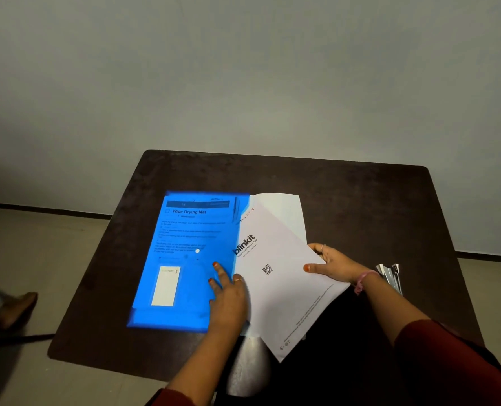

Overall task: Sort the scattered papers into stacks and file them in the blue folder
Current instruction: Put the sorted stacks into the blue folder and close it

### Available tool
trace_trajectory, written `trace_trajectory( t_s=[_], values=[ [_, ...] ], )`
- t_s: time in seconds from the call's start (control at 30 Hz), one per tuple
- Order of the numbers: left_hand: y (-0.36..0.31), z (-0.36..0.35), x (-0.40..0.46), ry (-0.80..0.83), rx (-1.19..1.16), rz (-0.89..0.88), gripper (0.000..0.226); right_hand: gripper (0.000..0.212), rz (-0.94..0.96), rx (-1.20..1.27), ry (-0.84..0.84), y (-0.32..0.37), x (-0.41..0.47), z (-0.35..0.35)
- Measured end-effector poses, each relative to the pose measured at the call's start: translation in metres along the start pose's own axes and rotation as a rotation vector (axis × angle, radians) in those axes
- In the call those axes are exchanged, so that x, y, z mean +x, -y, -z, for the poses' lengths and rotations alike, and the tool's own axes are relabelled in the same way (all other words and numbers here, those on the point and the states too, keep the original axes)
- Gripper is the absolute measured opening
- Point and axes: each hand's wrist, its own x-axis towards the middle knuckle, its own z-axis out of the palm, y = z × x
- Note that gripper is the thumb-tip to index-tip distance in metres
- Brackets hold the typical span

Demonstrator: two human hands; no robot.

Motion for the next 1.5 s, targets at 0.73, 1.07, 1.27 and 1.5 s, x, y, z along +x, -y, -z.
trace_trajectory(
  t_s=[0.73, 1.07, 1.27, 1.5],
  values=[
    [0.0, 0.003, -0.008, -0.033, 0.016, 0.106, 0.063, 0.043, 0.01, 0.177, -0.128, 0.009, -0.006, -0.01],
    [0.004, 0.0, -0.006, -0.015, 0.103, 0.079, 0.064, 0.051, 0.079, 0.162, -0.314, -0.001, 0.013, -0.039],
    [0.002, 0.001, -0.003, -0.014, 0.116, 0.061, 0.061, 0.058, 0.112, 0.142, -0.412, 0.009, 0.01, -0.069],
    [0.003, 0.0, -0.003, -0.035, 0.108, 0.065, 0.059, 0.057, 0.146, 0.145, -0.472, 0.025, 0.014, -0.128]
  ],
)
